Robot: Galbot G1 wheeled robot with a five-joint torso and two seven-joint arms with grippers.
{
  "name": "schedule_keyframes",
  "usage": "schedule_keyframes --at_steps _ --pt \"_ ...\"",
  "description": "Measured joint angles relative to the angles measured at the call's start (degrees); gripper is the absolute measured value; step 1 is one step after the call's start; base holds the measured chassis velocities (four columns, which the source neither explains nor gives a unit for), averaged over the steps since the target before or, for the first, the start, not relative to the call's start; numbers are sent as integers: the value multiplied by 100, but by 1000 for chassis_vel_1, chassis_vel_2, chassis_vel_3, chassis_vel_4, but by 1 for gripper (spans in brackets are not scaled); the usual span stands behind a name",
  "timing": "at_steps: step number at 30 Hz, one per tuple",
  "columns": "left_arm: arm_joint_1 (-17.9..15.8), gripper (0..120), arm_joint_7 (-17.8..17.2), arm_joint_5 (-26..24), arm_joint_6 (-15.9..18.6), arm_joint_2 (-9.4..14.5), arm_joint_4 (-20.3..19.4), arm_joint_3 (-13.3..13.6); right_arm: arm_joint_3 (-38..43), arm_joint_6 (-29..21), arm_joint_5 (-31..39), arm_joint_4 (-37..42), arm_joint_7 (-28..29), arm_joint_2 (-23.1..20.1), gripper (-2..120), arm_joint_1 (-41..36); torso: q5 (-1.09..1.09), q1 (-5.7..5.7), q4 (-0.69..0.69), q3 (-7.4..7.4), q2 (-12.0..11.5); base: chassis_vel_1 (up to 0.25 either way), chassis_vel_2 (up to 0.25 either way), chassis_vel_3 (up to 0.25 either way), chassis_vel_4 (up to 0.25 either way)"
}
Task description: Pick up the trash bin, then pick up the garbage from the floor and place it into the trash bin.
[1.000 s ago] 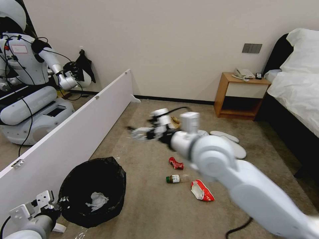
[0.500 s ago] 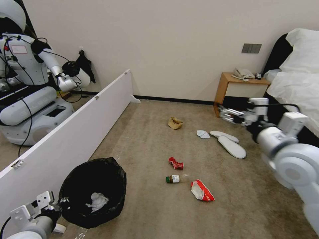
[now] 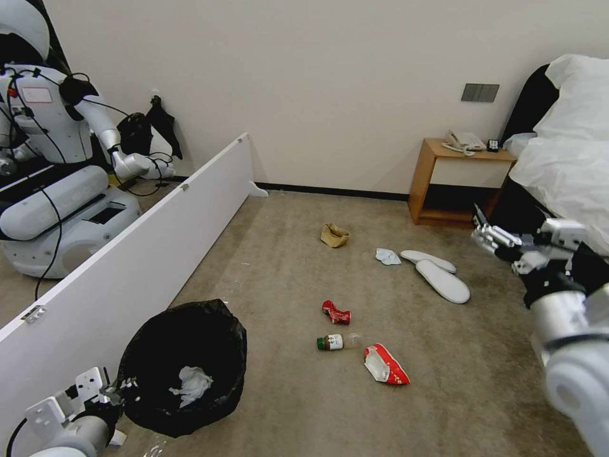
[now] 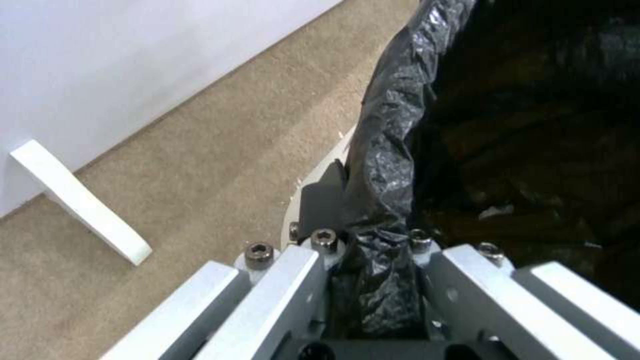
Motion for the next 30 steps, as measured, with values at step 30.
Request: schedule_keyframes --at_steps 30 --pt "-119 2 79 76 0 -10 127 150 -215 1484 -2052 -163 -458 1545 100 -1234 1 0 -1 0 0 0 0 0 0"
